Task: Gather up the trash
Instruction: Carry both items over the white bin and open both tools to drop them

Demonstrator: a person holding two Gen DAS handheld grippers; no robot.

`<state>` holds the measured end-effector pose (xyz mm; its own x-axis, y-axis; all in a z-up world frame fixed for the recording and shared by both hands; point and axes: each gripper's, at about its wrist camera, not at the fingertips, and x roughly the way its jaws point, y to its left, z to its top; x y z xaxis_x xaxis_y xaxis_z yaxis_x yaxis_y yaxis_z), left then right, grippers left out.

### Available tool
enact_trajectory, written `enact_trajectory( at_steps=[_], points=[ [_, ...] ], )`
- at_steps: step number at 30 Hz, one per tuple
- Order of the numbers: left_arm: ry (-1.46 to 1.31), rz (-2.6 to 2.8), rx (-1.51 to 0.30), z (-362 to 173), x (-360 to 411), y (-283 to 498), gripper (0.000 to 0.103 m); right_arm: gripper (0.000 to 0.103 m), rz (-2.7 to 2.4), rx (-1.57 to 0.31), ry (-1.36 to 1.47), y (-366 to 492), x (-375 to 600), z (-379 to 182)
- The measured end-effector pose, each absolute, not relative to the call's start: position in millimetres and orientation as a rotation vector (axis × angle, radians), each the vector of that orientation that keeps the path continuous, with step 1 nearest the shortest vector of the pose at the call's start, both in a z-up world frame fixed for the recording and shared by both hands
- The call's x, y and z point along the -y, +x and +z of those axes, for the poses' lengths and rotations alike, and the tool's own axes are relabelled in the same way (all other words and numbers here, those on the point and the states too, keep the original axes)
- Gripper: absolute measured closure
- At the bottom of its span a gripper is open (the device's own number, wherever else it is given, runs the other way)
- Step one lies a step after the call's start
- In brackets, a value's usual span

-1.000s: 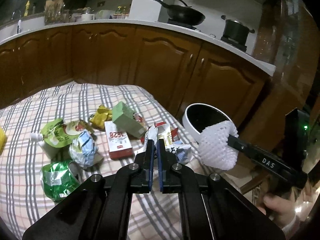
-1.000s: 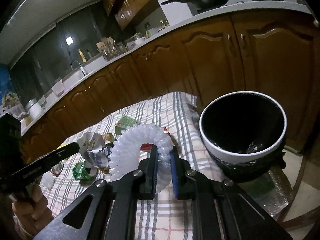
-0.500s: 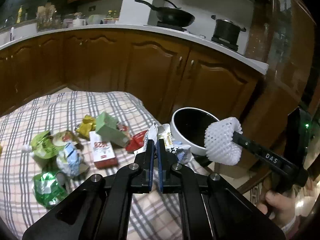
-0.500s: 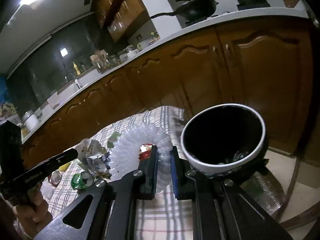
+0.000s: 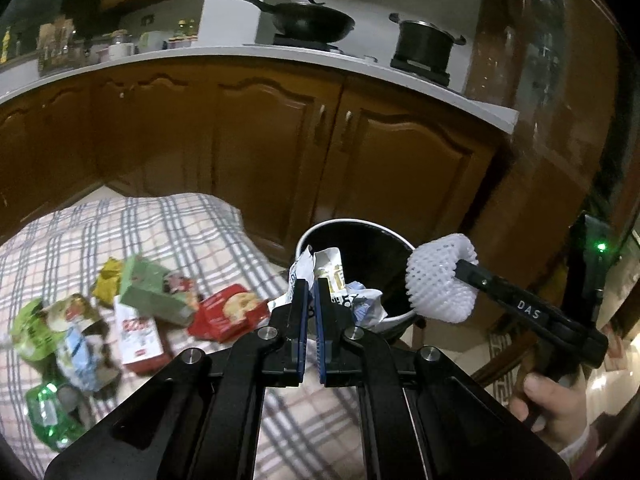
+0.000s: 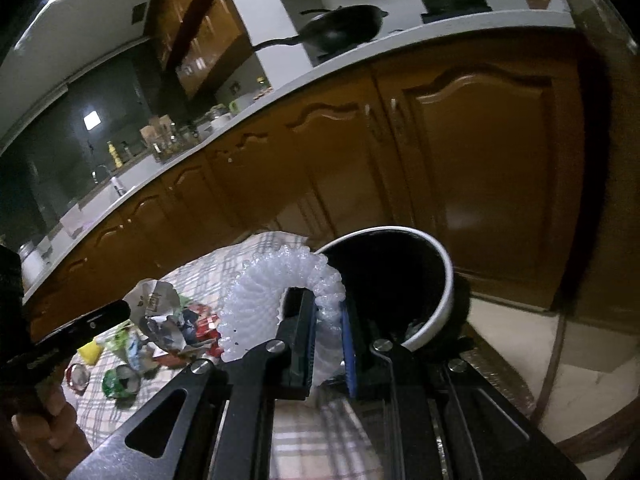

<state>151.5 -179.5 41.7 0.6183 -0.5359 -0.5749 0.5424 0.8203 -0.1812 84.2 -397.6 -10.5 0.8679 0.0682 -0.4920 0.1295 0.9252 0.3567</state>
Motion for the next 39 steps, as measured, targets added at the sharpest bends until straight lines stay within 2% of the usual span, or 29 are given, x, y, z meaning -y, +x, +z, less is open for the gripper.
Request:
enact_trajectory(
  at_steps=[19,35,39],
  points=[
    [0.055,-0.637,-0.708,20,251,202,0.1,0.091,-0.076,-0.563,0.38,120,435,-27],
    [0.079,-0.624,-0.77,-12,279,233,0.1,0.091,-0.096,-0.641,0.341,153,443,-46],
    [0.092,-0.625,-0.783,-18,286,239,0.1,0.086,-0.1,-0.658,0.323,160,443,-49]
  ],
)
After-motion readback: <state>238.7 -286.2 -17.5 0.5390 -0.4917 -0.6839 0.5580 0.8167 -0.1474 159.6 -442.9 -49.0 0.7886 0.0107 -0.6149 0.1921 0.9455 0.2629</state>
